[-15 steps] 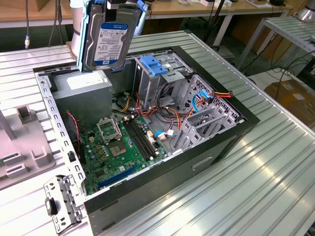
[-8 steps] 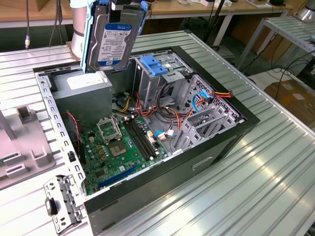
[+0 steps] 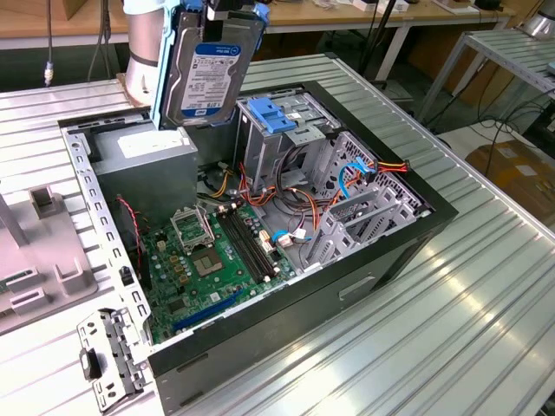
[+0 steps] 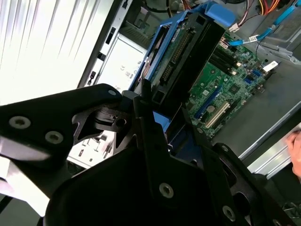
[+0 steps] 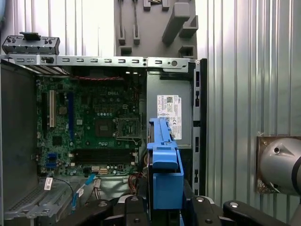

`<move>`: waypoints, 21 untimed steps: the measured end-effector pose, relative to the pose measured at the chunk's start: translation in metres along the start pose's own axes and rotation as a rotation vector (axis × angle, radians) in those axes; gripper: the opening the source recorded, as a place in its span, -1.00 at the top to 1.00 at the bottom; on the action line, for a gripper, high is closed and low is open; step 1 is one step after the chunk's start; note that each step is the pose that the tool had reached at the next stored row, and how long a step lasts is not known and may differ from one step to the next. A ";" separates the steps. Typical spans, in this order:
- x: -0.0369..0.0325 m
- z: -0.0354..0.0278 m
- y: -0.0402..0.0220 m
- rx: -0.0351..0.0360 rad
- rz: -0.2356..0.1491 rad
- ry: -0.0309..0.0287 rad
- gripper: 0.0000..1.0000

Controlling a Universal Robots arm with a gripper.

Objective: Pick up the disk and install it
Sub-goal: 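Pick up the disk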

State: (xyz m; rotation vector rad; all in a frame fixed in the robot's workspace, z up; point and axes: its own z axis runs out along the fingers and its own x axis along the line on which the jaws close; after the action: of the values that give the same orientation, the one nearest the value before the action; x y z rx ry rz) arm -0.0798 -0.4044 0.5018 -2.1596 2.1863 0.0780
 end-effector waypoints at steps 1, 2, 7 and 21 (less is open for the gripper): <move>0.0006 0.0000 -0.0011 0.0000 0.000 0.0000 0.26; 0.0011 -0.0001 -0.0021 -0.0001 0.000 0.0001 0.26; 0.0049 -0.0002 -0.0074 -0.0004 0.000 0.0001 0.26; 0.0236 -0.0015 -0.0186 -0.0007 0.000 0.0000 0.26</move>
State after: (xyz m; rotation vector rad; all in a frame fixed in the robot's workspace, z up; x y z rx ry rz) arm -0.0614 -0.4283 0.5016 -2.1598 2.1868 0.0788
